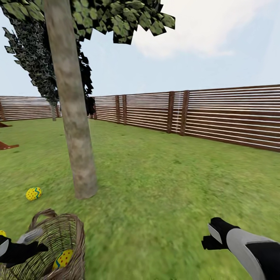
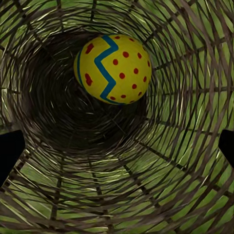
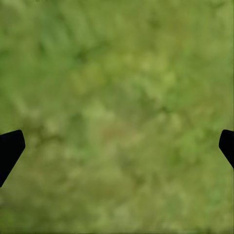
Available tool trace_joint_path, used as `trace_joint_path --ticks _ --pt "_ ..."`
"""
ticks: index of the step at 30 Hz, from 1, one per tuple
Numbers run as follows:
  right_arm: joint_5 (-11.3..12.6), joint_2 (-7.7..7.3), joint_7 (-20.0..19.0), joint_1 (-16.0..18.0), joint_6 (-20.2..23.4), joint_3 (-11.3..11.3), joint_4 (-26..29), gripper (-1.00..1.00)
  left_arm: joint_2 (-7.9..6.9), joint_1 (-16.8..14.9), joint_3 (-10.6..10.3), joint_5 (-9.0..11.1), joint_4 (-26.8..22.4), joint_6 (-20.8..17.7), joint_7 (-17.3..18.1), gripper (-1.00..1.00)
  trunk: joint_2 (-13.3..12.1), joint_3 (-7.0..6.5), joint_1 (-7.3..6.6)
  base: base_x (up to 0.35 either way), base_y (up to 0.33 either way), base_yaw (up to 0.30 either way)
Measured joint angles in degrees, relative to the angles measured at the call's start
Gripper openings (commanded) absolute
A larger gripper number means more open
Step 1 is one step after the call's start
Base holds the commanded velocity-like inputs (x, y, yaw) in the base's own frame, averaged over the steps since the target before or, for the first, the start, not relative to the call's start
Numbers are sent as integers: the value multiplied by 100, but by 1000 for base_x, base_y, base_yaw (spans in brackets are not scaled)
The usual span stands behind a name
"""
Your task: Take the three Easter eggs out of the wicker basket on the lawn in the garden, then place them on the lawn next to a single tree (choose any tree) so that all three eggs are next to the same tree and none are left in the basket.
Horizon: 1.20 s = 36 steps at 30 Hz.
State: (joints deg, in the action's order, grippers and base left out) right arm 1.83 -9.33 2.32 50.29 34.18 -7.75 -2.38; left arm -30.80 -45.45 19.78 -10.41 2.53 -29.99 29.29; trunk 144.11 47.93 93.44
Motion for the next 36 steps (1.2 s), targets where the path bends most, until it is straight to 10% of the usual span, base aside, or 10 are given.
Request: trace_joint_path --ticks 36 --pt "0 17 9 0 0 -8 -5 100 103 0 -7 132 7 -6 -9 100 39 643 75 146 0 0"
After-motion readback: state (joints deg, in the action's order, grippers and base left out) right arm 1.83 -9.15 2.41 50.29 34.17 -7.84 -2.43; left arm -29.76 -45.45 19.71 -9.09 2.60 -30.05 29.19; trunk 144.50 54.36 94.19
